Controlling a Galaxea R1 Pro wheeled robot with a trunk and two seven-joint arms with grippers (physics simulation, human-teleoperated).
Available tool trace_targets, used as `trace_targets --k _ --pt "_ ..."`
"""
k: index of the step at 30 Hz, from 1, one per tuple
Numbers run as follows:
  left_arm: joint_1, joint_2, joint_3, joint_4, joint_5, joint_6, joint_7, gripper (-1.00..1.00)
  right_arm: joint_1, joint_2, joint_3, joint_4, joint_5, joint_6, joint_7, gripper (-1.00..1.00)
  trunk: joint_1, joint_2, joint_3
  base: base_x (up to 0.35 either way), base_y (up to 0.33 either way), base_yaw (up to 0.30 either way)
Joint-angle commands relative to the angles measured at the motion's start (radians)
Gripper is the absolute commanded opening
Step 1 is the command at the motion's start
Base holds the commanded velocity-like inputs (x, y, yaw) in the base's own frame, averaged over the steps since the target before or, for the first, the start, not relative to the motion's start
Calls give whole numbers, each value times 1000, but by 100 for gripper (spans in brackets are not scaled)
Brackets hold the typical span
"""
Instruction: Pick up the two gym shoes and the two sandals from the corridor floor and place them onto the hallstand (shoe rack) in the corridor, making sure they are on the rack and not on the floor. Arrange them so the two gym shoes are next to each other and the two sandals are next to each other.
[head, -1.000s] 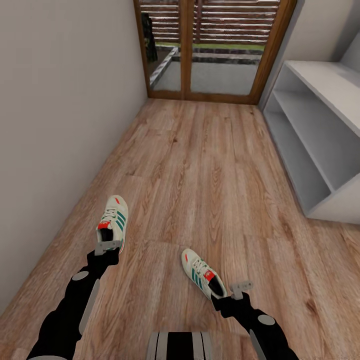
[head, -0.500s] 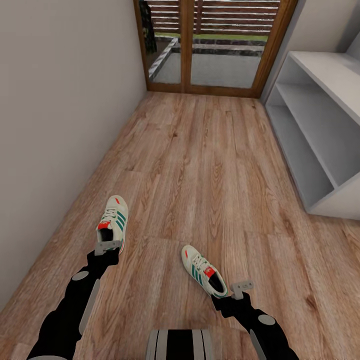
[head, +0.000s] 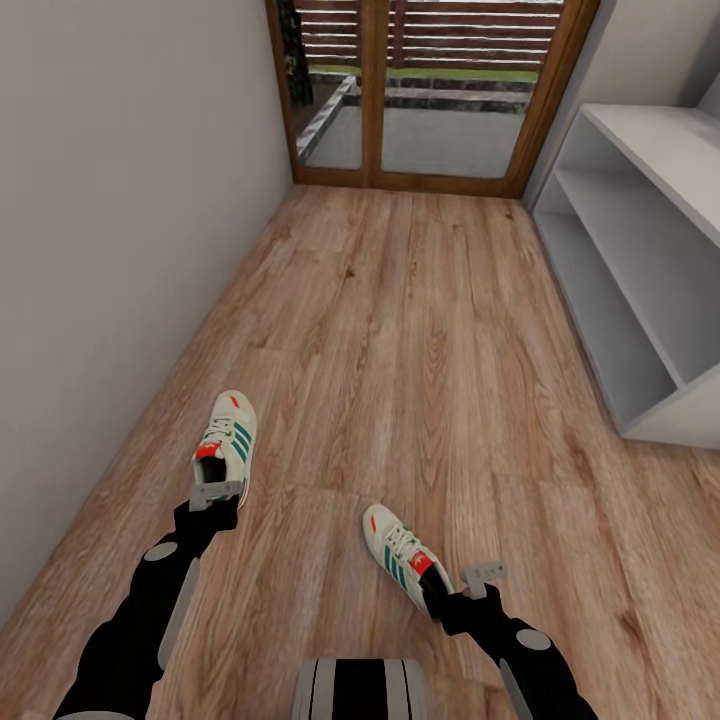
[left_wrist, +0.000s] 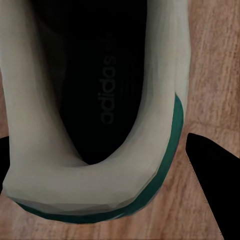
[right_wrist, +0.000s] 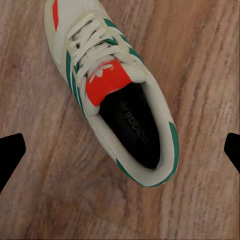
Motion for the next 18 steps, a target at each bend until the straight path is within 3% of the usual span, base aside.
trace_targets --k 1,18 --pt "0 -1 1 -2 -3 5 -1 -100 0 0 0 -2 1 5 2 100 0 0 -1 154 0 0" --pt "0 -1 1 -1 -3 5 -1 -100 0 -1 0 -4 1 5 3 100 0 0 -1 46 0 0"
